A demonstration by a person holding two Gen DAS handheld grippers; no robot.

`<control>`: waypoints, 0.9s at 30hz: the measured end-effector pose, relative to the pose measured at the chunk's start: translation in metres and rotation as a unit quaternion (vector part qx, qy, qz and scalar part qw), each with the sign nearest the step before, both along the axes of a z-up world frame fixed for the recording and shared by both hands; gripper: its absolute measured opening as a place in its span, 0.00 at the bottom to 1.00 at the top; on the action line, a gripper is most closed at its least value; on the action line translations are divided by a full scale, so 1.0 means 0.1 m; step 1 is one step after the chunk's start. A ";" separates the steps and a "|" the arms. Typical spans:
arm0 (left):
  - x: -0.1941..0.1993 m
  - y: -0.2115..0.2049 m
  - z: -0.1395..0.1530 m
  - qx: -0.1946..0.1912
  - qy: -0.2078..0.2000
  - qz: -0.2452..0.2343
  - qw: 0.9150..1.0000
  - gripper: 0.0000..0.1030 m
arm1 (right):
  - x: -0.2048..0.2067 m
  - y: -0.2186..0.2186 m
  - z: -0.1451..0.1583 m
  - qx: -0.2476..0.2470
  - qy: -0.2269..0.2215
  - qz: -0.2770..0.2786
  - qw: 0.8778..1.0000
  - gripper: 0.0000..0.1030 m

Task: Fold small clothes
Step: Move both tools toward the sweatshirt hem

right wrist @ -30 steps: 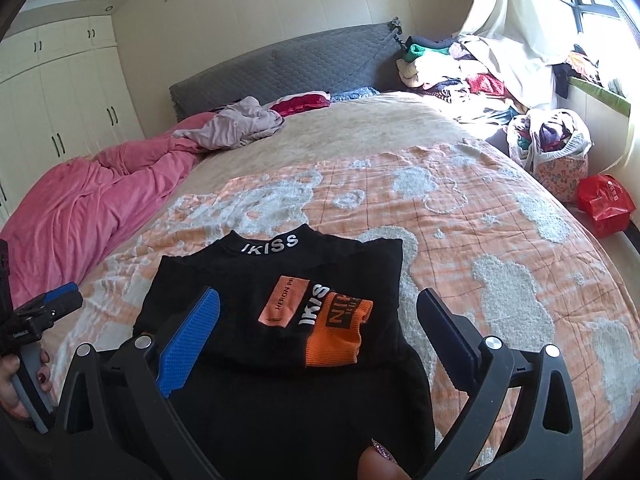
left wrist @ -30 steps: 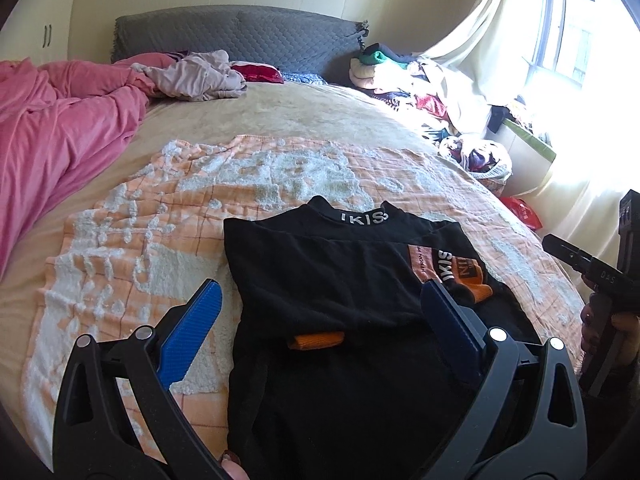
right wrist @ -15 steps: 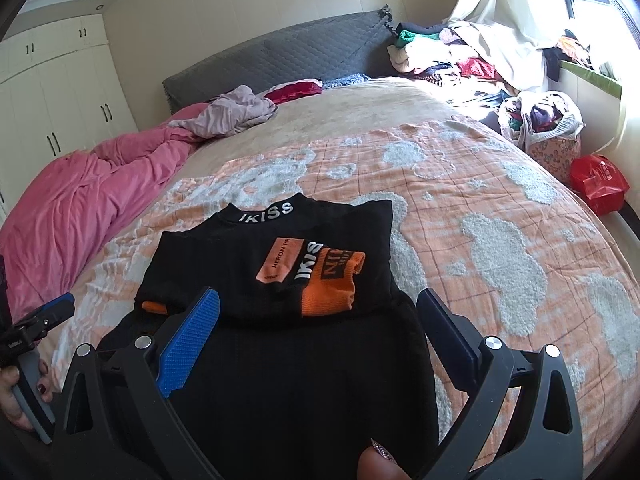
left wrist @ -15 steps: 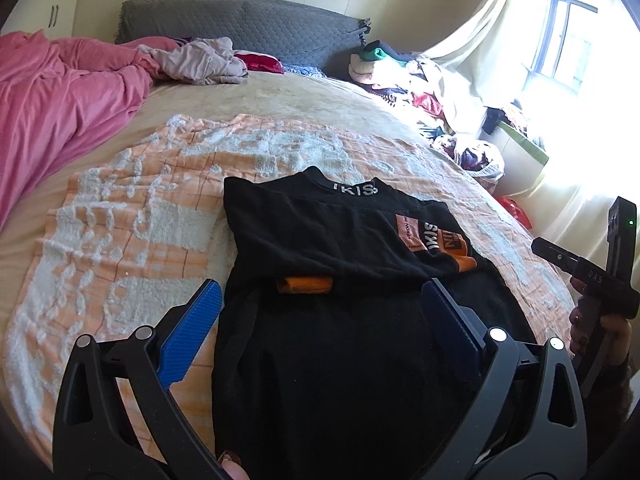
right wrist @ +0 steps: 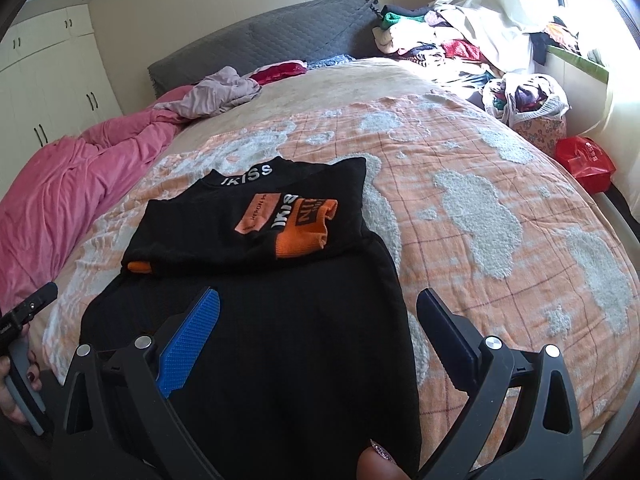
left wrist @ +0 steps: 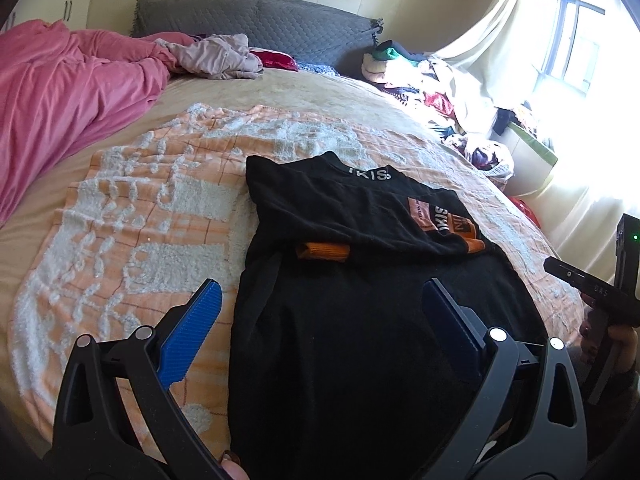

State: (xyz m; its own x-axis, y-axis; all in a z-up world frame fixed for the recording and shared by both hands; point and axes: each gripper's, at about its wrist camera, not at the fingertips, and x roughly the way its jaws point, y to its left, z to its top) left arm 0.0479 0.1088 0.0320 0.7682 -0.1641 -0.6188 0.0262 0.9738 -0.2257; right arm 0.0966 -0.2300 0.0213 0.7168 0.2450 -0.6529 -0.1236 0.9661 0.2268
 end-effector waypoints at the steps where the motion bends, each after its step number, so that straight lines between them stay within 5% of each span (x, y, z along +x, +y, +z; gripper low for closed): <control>1: -0.02 0.02 -0.02 0.001 0.002 0.003 1.000 0.91 | -0.02 -0.01 -0.02 -0.002 0.003 0.001 1.000 0.95; 27: -0.34 0.11 -0.48 0.033 0.099 0.013 0.994 0.91 | -0.40 -0.14 -0.39 -0.040 0.068 0.010 0.997 0.95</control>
State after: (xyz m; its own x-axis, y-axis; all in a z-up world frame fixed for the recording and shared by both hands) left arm 0.0144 0.1196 -0.0156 0.6338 -0.0996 -0.7670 -0.0381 0.9864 -0.1596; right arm 0.0568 -0.2439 -0.0173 0.6159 0.2025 -0.7613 -0.1170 0.9792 0.1657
